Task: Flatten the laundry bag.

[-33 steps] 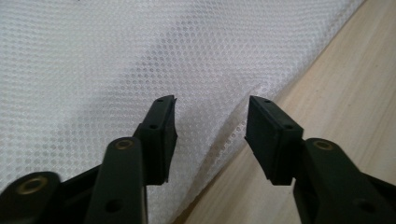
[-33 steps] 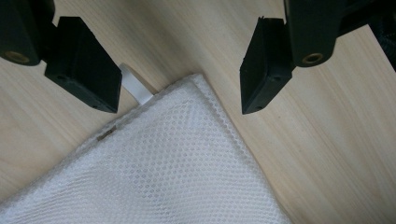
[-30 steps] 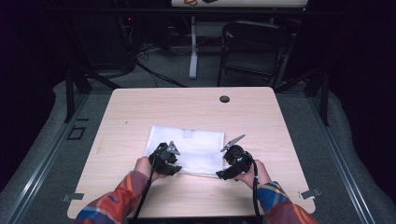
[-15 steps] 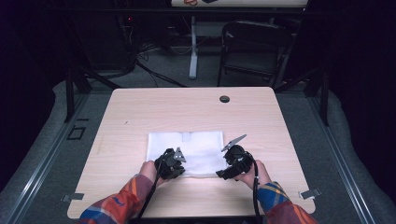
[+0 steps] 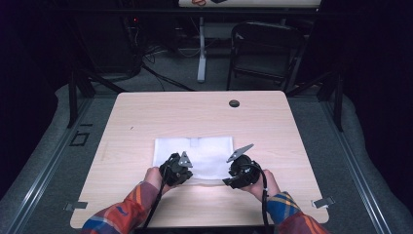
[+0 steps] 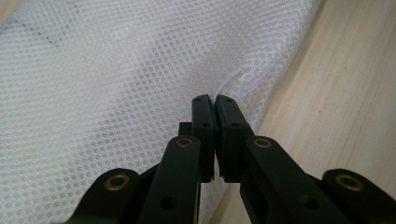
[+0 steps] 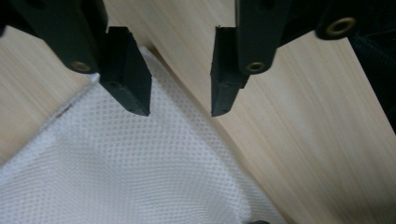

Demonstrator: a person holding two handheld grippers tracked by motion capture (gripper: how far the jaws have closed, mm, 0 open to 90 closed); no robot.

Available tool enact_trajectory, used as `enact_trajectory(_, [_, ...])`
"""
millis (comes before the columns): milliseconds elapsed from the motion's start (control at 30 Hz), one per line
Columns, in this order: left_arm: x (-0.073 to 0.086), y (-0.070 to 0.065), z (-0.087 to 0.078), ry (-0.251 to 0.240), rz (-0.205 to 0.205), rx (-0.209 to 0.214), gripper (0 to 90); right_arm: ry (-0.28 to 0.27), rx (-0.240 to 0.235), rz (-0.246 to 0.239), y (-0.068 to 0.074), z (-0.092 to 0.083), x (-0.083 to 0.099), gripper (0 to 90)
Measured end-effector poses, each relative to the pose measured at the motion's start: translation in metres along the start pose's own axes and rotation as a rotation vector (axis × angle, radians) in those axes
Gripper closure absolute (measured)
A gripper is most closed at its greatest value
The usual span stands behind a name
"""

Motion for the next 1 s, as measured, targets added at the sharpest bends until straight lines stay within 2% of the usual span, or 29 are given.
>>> enact_trajectory(167, [-0.001, 0.001, -0.005, -0.025, -0.015, -0.012, 87.4, -0.026, 0.009, -0.052, 0.013, 0.002, -0.004, 80.6])
enact_trajectory(333, [-0.002, 0.001, -0.009, -0.052, -0.039, -0.019, 87.5, -0.017, 0.039, -0.096, 0.024, 0.015, -0.01, 89.9])
enact_trajectory(367, [-0.002, 0.002, -0.01, -0.05, -0.034, -0.023, 87.5, -0.004, 0.054, -0.1, 0.025, 0.018, -0.012, 90.0])
enact_trajectory(667, [-0.003, 0.002, -0.012, -0.062, -0.035, -0.031, 87.6, -0.021, 0.127, -0.105, 0.022, 0.04, -0.025, 90.0])
enact_trajectory(800, [-0.004, 0.001, -0.013, -0.073, -0.05, -0.029, 87.6, -0.011, 0.14, -0.105, 0.019, 0.049, -0.027, 90.0])
enact_trajectory(867, [-0.003, 0.002, -0.014, -0.067, -0.039, -0.035, 87.6, -0.004, 0.143, -0.106, 0.019, 0.053, -0.028, 90.0])
enact_trajectory(1000, [-0.003, 0.002, -0.015, -0.068, -0.045, -0.028, 87.6, 0.002, 0.144, -0.104, 0.018, 0.057, -0.027, 90.0])
Point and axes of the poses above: each handheld gripper's, and its own axes: z roughly forward along the jaws, x roughly out of its underside, y roughly to its left, the point moved 4 cm from there along z, roughly forward along the jaws, and after that the axes turned 15 degrees about y, right-handed, at the moved point
